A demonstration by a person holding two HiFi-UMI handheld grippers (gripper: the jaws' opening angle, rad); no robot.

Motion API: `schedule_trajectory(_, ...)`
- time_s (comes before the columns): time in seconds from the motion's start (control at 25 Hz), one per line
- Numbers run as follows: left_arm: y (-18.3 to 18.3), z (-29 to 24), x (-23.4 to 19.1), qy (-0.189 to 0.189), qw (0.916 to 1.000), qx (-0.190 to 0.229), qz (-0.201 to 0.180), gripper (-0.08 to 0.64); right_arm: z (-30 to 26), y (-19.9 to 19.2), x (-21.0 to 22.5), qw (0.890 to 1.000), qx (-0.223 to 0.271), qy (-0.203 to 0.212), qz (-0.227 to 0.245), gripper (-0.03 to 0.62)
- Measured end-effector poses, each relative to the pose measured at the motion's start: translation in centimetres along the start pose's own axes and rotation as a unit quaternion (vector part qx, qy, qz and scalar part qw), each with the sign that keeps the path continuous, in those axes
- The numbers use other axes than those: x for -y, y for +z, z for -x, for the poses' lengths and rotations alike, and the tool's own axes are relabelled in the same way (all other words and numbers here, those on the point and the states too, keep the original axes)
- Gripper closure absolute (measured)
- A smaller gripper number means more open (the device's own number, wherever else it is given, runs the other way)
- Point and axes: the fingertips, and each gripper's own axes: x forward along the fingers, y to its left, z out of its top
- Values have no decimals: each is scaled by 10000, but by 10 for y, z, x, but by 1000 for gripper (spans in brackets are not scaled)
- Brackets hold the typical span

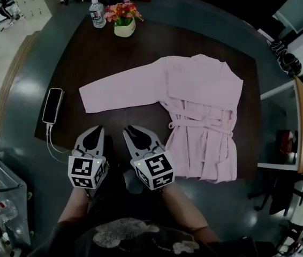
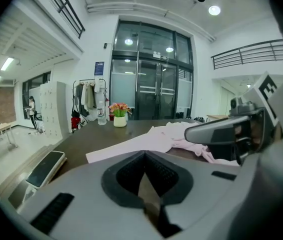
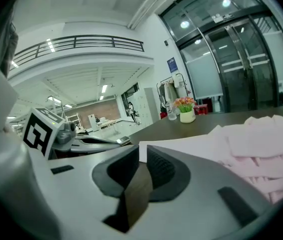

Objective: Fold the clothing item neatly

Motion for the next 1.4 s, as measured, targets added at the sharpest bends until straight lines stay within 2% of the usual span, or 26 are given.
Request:
schedule_trajectory(0.08, -4, 3, -29, -63, 9999, -33, -116, 551, -35, -2, -14, 9996, -102, -116, 237, 555)
schedule_trajectory(0.24, -17, 5, -87, -129, 9997, -142, -153, 551, -107, -20, -38, 9943, -613, -158, 855, 555)
schedule_trajectory(0.44, -30, 4, -146, -45, 9998, -193, 64, 551, -177, -56, -58, 9836, -1448, -24, 1071, 524)
schedule_trajectory(0.68, -37, 1, -174, -37, 9992, -198, 338, 551, -222, -83, -60, 9643, -2107, -169, 1592, 500)
schedule_trajectory(0.8, -39, -1, -180, -64, 9990, -200, 382, 551, -230, -91, -53, 9603, -2293, -353, 1550, 500)
schedule_trajectory(0.92, -37, -3, -185, -78, 9990, -198, 391, 551, -233, -92, -52, 9606, -2394, -305, 1378, 503)
schedule_trajectory(1.04, -35, -5, -186, -100, 9988, -230, 416, 551, -230, -84, -50, 9639, -2359, -323, 1195, 565)
schedule_trajectory(1.12, -31, -8, -183, -140, 9989, -217, 393, 551, -224, -67, -48, 9695, -2143, -374, 1132, 569)
schedule_trajectory(1.28, -22, -19, -166, -221, 9993, -193, 223, 551, -201, -17, -32, 9837, -1412, -547, 970, 569)
schedule_trajectory(1.4, -9, -27, -143, -244, 9996, -126, 114, 551, -170, 17, -5, 9885, -1004, -720, 870, 569)
